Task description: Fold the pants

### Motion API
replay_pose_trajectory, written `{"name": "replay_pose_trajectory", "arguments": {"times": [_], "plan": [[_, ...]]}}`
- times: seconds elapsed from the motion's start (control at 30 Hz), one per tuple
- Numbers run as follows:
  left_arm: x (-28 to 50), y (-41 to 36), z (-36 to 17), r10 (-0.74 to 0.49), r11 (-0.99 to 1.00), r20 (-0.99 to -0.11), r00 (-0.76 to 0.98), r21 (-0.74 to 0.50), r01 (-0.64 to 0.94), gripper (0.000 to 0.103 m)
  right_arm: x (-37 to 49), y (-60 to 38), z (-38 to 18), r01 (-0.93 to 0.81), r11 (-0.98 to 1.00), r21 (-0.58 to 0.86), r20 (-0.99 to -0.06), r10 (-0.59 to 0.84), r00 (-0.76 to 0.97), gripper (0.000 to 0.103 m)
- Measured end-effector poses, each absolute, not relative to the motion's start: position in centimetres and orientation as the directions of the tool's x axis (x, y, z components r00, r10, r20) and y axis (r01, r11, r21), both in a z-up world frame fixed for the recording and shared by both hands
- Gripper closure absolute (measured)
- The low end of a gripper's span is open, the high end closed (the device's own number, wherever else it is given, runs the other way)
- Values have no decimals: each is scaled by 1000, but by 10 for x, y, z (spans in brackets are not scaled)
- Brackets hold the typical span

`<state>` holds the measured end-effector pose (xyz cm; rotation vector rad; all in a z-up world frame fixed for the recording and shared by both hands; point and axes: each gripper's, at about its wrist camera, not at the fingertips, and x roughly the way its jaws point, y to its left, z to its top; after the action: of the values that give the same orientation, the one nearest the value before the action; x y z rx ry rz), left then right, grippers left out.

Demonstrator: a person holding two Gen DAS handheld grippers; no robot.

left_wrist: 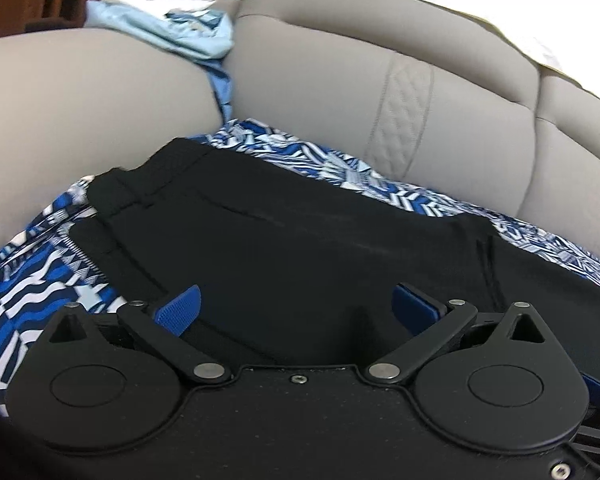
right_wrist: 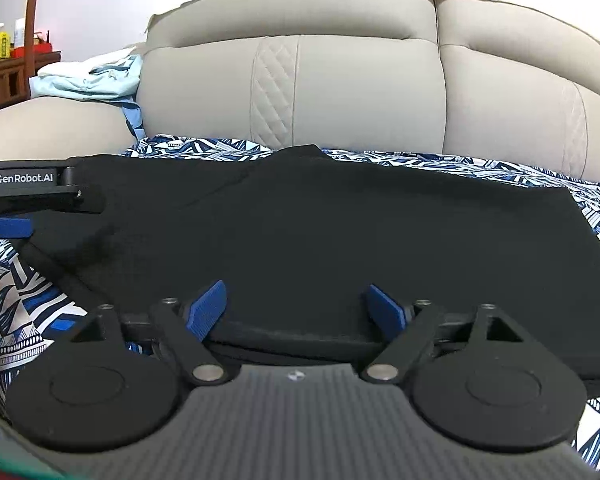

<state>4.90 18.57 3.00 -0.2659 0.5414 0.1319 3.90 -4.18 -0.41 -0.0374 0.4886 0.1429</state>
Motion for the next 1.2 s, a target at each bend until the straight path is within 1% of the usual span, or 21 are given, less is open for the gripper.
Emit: {"name": "replay_pose_trajectory", "arguments": {"times": [0.23, 0.47, 0.73, 0.87, 1.0, 1.1, 1.2], "plan": [[41, 200, 26, 109, 951, -525, 844, -192, -242, 0, 38, -40, -6, -140, 990, -1, -459, 124, 880, 16], [40, 210, 24, 112, 937, -537, 836, -224, -270, 0, 35, -41, -6, -134, 991, 0, -454, 120, 883, 16], [40, 216, 25, 113, 927, -523, 845, -249, -279, 0, 35, -41, -6, -137, 991, -2, -447, 121, 886, 15], [38, 227, 25, 162, 908, -520, 839, -254, -333, 0, 35, -41, -7, -137, 990, -8, -444, 120, 888, 14], [40, 242, 21, 225, 870, -539, 812, -263, -416, 0, 35, -40, -9, -143, 990, -14, -436, 123, 892, 13], [41, 258, 16, 238, 832, -555, 797, -307, -462, 0, 35, -39, -10, -144, 990, -15, -434, 123, 892, 11], [43, 270, 13, 250, 799, -550, 797, -348, -491, 0, 37, -38, -10, -143, 990, -16, -436, 121, 891, 9]]}}
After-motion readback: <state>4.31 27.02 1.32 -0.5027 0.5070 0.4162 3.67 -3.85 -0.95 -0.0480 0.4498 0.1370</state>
